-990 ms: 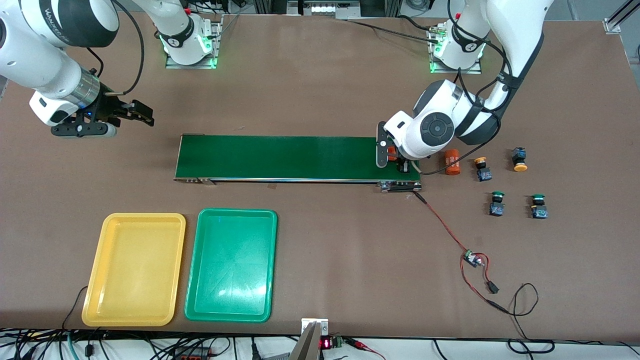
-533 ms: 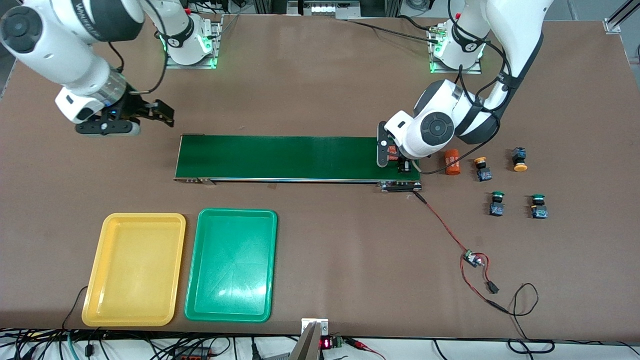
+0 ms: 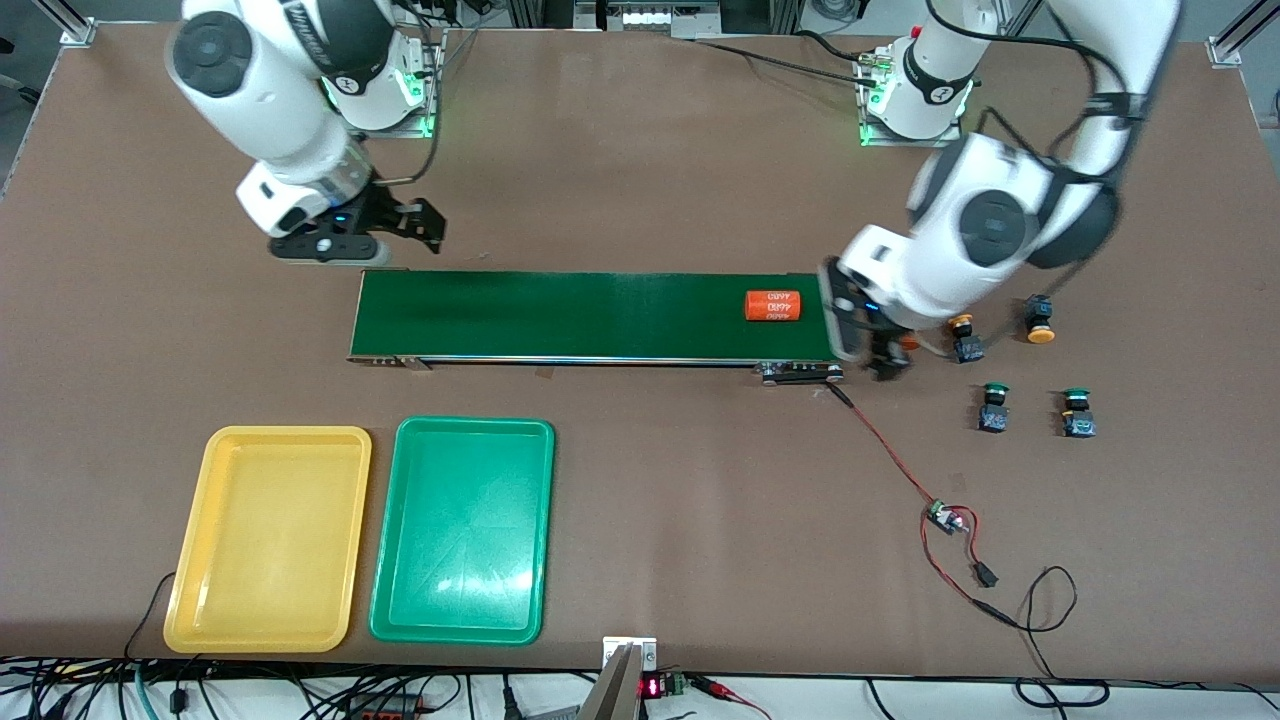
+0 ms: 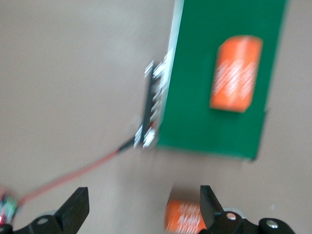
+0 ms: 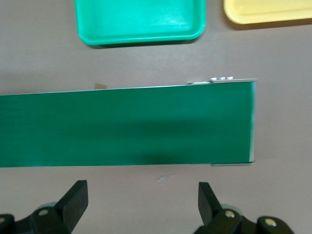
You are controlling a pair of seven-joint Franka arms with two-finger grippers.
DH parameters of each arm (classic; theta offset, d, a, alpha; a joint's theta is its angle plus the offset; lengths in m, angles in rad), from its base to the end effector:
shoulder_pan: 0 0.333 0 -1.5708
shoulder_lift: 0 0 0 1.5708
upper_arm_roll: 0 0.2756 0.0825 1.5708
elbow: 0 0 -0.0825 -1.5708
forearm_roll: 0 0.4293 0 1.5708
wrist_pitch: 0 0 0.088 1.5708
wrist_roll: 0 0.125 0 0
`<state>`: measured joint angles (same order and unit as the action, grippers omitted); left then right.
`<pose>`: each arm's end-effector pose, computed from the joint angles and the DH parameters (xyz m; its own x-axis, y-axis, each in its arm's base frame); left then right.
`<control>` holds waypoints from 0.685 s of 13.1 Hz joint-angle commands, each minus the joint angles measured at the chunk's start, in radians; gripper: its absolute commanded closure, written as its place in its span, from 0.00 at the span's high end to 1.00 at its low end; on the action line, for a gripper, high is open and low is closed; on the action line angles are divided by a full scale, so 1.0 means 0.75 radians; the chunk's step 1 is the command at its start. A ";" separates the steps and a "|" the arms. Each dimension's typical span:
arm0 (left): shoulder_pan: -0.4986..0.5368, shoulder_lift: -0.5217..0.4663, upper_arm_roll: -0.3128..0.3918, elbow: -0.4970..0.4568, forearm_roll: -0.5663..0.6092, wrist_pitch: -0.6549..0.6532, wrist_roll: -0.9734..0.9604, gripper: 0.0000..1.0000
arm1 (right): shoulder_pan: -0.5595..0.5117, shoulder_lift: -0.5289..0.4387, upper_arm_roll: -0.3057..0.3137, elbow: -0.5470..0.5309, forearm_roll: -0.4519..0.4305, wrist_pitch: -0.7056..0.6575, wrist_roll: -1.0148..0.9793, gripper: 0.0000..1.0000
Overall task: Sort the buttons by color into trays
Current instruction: 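Grasp a push-button switch with the left gripper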
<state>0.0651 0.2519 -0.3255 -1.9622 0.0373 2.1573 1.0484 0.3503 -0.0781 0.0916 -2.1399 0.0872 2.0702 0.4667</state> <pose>0.6029 -0.1579 0.2660 0.2466 -0.9689 0.0217 -0.9676 -0.2448 0.0617 0.5104 0.2480 0.3603 0.9975 -0.0656 -0.0253 -0.0671 -0.9956 -0.0653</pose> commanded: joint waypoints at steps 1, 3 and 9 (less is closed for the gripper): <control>0.020 0.060 0.159 0.084 0.020 0.003 -0.013 1.00 | 0.067 0.045 -0.010 0.000 -0.006 0.048 0.051 1.00; 0.030 0.104 0.231 0.125 0.024 0.010 -0.052 1.00 | 0.099 0.063 -0.012 0.000 -0.006 0.081 0.085 1.00; 0.052 0.236 0.367 0.150 0.010 0.010 -0.883 1.00 | 0.148 0.141 -0.012 0.029 -0.010 0.138 0.077 1.00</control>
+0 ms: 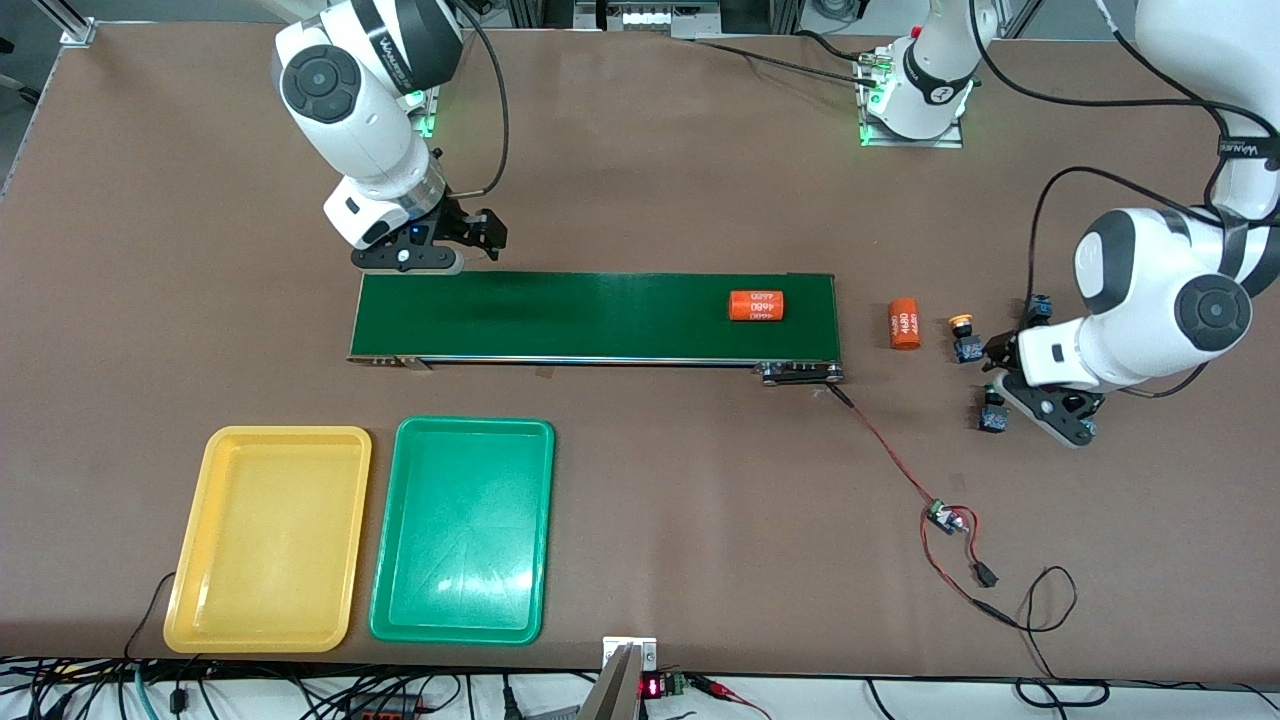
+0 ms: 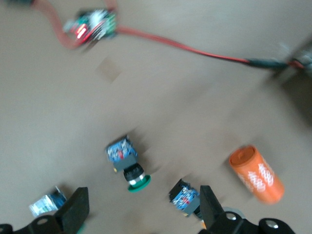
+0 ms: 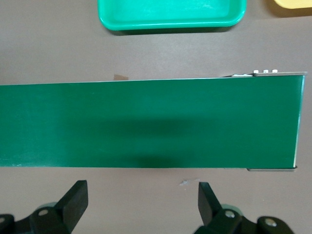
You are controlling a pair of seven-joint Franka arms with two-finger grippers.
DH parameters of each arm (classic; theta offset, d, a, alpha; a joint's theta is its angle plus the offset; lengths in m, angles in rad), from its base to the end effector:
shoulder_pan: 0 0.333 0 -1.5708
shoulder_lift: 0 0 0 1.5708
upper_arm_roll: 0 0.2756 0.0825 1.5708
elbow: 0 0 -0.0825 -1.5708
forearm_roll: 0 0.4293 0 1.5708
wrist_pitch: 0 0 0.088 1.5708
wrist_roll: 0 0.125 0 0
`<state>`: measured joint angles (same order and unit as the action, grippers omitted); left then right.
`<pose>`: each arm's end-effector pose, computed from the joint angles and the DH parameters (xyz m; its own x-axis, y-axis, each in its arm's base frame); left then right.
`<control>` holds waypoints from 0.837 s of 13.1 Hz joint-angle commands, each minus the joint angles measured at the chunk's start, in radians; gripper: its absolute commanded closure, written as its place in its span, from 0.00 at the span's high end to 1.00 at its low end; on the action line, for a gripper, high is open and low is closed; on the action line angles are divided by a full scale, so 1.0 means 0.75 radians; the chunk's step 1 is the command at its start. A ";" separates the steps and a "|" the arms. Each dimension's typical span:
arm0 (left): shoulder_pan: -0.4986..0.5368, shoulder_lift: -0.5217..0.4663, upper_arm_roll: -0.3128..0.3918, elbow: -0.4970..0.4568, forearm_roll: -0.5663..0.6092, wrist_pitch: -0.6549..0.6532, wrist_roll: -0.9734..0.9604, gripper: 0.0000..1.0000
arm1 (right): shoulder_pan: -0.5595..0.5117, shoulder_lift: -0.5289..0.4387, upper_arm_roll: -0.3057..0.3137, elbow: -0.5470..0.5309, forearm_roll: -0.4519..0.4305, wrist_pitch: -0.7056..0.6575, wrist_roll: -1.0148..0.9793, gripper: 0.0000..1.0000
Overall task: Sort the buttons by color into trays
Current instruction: 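Grasp a push-button switch with the left gripper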
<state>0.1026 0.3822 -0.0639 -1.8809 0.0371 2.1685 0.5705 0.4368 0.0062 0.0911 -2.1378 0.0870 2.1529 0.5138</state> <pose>0.6378 0.0268 0.2151 0.8484 -0.5231 -0.0813 -0.5211 -0.8523 0.0465 0.4976 0.2958 0.3206 0.9990 -0.0324 -0.0299 -0.0344 -0.9971 -0.0676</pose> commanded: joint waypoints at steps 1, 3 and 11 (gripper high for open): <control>0.020 0.093 0.018 0.064 0.000 0.005 -0.340 1.00 | 0.033 0.047 -0.011 0.036 -0.010 0.036 0.016 1.00; 0.031 0.169 0.018 0.107 -0.110 0.015 -0.376 1.00 | 0.037 0.061 -0.011 0.050 -0.010 0.036 0.021 1.00; 0.066 0.341 0.042 0.109 -0.184 0.256 -0.358 1.00 | 0.039 0.063 -0.011 0.055 -0.010 0.026 0.031 1.00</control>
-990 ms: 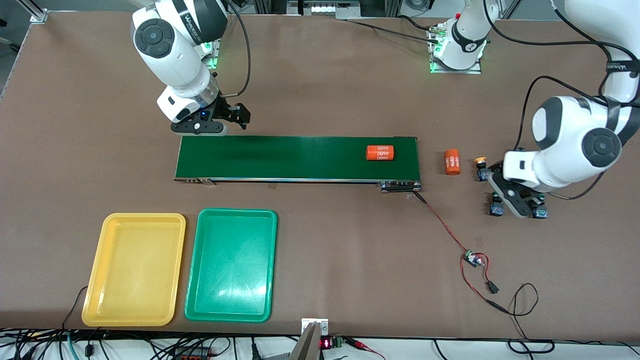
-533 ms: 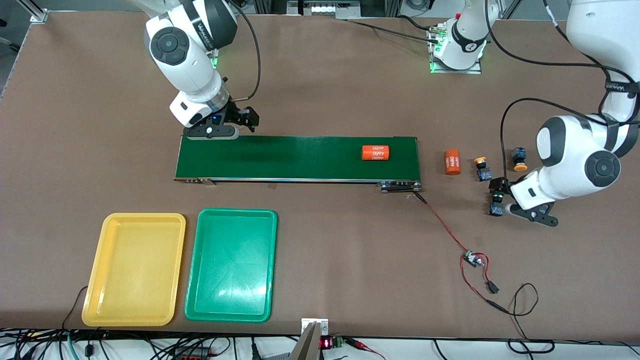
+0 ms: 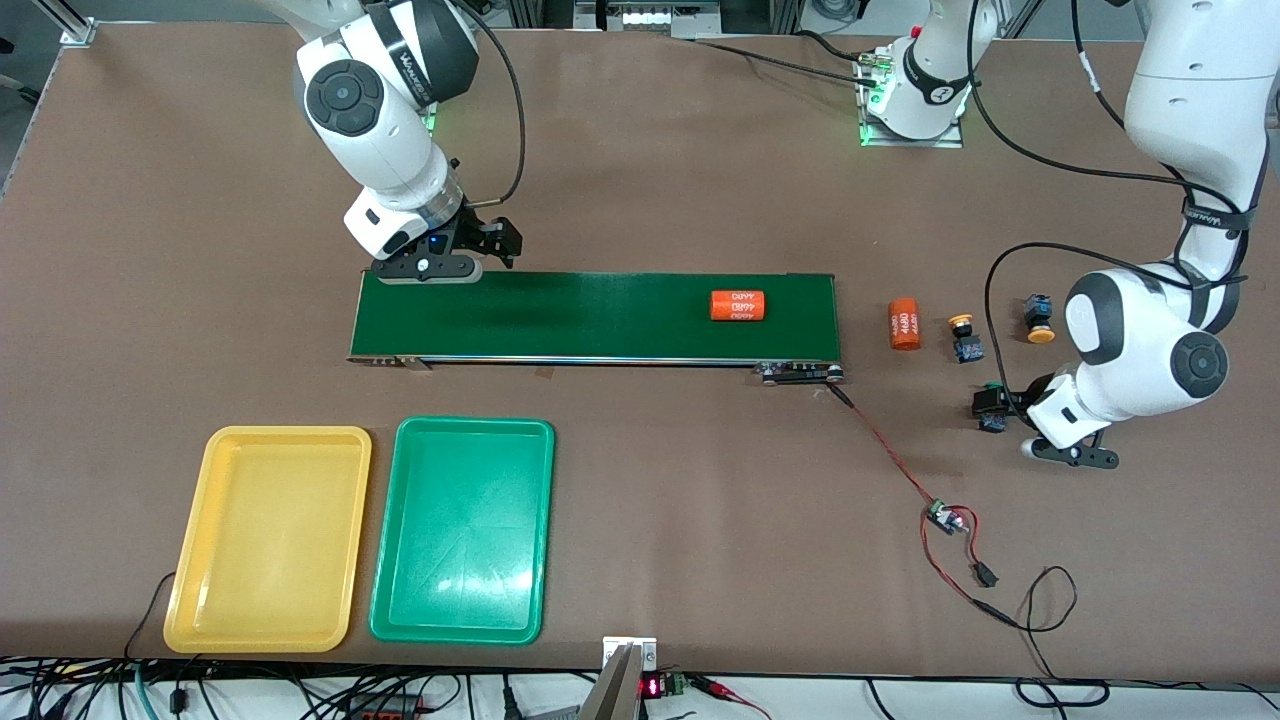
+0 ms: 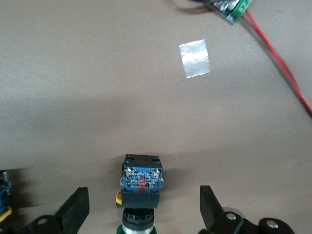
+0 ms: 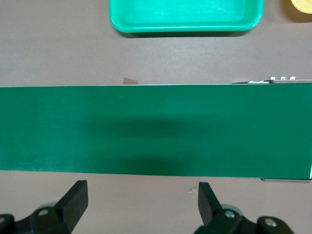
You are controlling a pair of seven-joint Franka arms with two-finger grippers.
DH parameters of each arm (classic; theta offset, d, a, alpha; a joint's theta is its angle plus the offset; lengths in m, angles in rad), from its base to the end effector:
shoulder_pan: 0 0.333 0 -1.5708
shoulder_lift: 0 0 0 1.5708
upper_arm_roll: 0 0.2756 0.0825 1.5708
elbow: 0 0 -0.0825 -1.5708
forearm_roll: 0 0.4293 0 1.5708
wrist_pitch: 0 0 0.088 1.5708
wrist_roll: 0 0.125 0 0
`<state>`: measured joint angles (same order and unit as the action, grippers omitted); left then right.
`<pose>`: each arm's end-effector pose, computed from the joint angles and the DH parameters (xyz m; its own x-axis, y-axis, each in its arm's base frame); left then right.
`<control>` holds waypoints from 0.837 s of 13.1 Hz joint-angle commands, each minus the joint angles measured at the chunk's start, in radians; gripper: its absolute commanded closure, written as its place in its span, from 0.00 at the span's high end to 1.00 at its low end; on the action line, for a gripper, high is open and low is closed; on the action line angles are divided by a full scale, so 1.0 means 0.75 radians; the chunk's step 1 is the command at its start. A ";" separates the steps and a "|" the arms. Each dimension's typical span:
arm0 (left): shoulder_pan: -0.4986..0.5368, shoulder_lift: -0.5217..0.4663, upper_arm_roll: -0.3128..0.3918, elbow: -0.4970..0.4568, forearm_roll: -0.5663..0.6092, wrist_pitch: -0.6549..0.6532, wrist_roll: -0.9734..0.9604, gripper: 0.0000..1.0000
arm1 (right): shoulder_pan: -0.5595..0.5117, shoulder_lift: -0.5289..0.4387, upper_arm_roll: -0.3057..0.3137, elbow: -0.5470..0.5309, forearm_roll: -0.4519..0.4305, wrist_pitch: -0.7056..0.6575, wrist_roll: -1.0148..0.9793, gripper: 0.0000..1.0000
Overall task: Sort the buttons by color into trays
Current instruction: 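Grasp a push-button switch with the left gripper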
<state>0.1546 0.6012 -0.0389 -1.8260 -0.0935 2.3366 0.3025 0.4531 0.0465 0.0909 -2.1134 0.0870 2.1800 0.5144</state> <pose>0.6401 0.0712 0.1113 0.9911 -0.1161 -0.0645 -0.1087 -0.9883 0.1072 0.5013 0.3085 0.3116 0.9996 -0.0188 -0.0217 -0.0204 -0.9969 -0.0756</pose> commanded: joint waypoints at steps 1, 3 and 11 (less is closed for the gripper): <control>-0.004 0.063 0.015 0.023 -0.010 0.042 0.000 1.00 | 0.018 0.010 -0.011 0.022 -0.010 -0.013 0.030 1.00; -0.004 0.070 0.015 0.015 -0.008 0.040 0.000 0.91 | 0.018 0.008 -0.011 0.020 -0.010 -0.015 0.032 1.00; -0.020 -0.002 0.011 -0.011 -0.008 -0.043 -0.009 0.00 | 0.022 0.005 -0.009 0.022 -0.012 -0.015 0.075 1.00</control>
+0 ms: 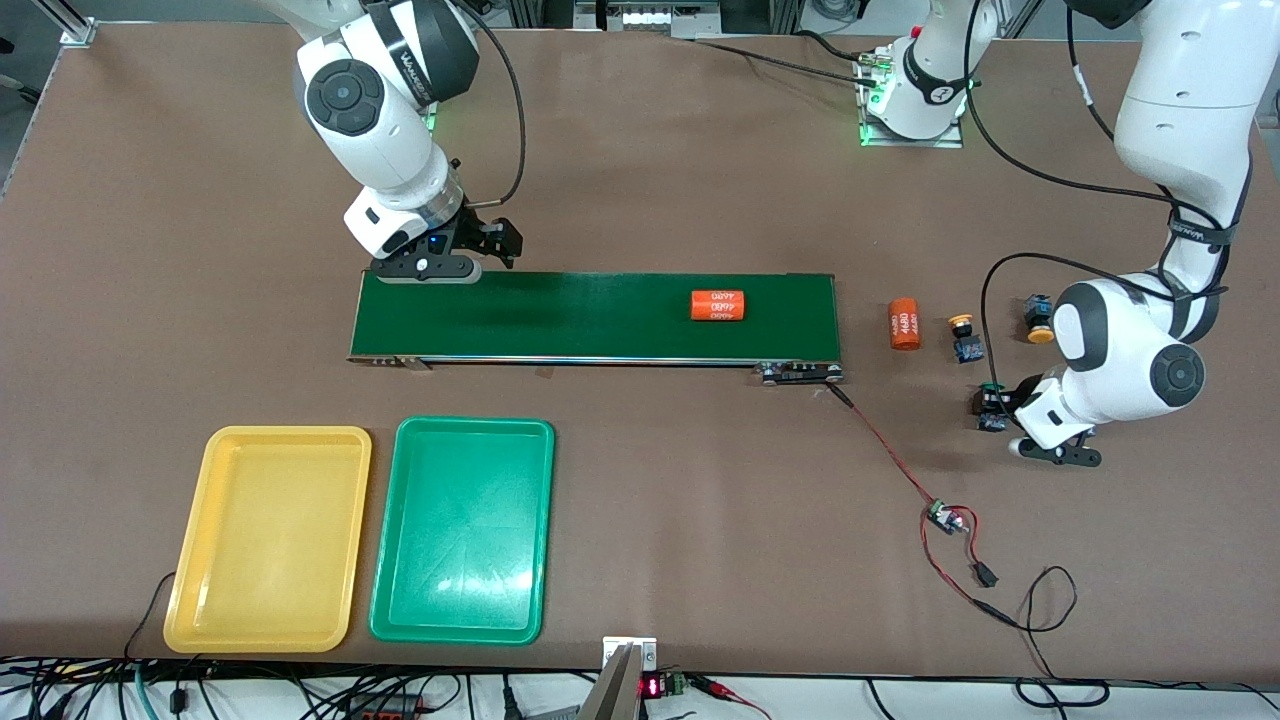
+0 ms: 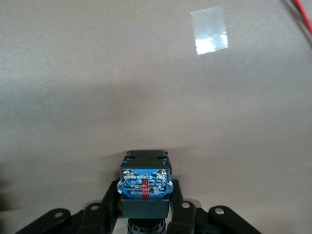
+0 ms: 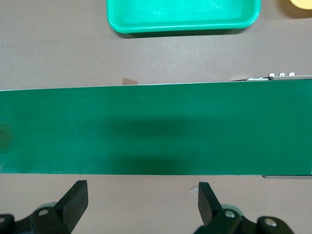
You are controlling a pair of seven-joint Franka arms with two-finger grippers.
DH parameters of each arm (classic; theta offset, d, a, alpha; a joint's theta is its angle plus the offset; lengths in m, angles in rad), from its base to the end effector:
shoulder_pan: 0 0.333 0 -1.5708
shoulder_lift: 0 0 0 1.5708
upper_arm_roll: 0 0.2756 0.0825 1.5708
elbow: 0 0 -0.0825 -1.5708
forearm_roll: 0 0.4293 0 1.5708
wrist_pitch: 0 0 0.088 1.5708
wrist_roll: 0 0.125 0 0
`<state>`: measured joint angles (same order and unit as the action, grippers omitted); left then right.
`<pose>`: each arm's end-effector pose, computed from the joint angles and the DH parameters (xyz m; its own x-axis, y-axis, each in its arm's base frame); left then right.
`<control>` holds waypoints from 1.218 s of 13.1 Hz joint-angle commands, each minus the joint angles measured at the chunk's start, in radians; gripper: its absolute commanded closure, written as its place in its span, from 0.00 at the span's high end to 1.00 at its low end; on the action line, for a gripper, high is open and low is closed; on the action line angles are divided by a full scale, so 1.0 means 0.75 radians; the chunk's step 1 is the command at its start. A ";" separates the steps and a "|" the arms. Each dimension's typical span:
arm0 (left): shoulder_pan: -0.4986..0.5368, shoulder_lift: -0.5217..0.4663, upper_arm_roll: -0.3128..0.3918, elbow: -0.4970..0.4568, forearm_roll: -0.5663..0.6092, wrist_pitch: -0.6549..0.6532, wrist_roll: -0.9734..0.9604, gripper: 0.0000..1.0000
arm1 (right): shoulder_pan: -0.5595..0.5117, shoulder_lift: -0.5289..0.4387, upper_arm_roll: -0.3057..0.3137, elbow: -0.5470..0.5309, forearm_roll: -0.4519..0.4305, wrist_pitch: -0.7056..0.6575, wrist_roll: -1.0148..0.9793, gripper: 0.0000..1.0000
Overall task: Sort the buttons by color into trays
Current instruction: 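Place the push-button switch on the conveyor belt with the left gripper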
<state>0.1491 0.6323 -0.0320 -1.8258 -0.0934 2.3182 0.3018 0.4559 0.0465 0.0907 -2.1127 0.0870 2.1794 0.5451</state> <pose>0.6305 0.0705 0.0901 0.9867 -0.1171 -0.1127 -0.1040 -0.9877 0.1165 0.5006 0.3099 0.3119 0.9986 -0.0467 -0.0239 -0.0484 -0.9960 -0.0749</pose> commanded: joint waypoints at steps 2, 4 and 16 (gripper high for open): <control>-0.047 -0.094 -0.006 -0.014 -0.008 -0.092 -0.026 0.00 | 0.018 0.006 -0.011 0.019 -0.010 -0.014 0.034 1.00; -0.131 -0.154 -0.013 -0.020 -0.008 -0.202 -0.105 0.00 | 0.018 0.006 -0.011 0.019 -0.012 -0.014 0.034 1.00; -0.328 -0.352 -0.303 -0.095 -0.049 -0.339 -0.617 0.00 | 0.034 0.010 -0.011 0.021 -0.014 -0.012 0.048 1.00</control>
<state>-0.0950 0.3690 -0.2363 -1.8491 -0.1050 1.9978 -0.1246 0.4695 0.0465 0.0899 -2.1117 0.0867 2.1794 0.5524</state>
